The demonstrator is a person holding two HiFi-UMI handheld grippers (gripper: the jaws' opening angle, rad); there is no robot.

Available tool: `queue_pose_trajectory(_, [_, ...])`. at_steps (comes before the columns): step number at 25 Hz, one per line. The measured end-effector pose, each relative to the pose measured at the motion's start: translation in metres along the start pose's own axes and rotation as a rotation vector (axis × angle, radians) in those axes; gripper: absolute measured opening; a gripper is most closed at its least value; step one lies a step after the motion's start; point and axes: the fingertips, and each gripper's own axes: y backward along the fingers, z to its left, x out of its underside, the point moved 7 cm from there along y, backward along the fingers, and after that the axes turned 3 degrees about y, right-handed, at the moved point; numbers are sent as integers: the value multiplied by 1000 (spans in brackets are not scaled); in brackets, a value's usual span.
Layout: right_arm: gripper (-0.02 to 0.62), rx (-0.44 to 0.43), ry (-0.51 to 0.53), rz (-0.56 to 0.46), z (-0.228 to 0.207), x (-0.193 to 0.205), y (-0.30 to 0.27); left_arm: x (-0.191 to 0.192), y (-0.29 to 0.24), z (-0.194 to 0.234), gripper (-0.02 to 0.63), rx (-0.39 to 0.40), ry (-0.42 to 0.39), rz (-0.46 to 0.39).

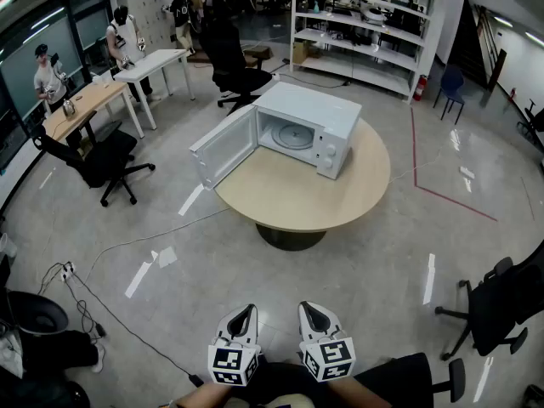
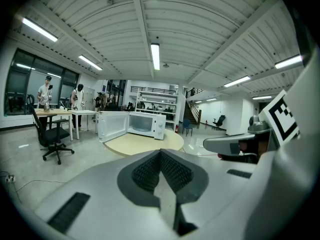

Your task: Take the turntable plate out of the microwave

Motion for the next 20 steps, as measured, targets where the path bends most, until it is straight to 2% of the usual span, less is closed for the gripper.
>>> queue_pose_trajectory(11, [15, 66, 47, 0, 45, -57, -82, -57, -28, 97, 46, 57, 13, -57])
queue_pose_trajectory(20, [15, 88, 74, 33, 90, -69, -138, -69, -33, 167, 46, 93, 37, -69])
